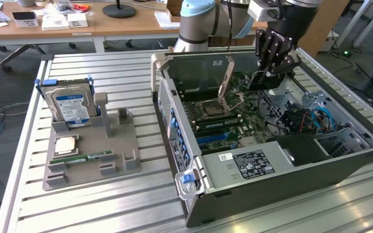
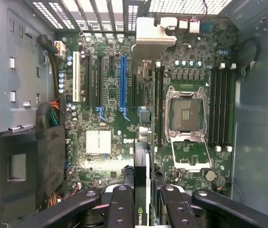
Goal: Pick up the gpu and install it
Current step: 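Insert the gpu into the slot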
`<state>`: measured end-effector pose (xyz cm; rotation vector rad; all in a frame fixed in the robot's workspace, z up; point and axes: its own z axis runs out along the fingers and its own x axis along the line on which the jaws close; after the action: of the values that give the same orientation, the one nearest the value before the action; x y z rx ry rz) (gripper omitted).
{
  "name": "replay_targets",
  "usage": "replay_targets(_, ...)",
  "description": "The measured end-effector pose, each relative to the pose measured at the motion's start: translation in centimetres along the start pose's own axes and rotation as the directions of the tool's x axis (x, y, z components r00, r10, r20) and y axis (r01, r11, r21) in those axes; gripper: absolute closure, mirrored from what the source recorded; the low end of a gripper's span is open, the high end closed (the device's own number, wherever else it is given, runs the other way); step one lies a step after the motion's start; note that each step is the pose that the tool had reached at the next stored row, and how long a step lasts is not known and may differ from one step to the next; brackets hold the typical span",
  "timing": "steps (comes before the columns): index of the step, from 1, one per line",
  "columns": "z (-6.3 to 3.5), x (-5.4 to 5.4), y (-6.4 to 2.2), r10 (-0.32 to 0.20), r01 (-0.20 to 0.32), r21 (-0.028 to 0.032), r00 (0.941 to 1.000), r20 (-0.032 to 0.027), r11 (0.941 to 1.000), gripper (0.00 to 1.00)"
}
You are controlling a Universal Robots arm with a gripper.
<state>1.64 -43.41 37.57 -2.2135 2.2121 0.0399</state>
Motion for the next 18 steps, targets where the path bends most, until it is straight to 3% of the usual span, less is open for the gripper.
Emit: replay_targets(18,1.58,0.2,1.08,0.000,0.000,0.0000,1.0000,0.0000,1.0000,0.74)
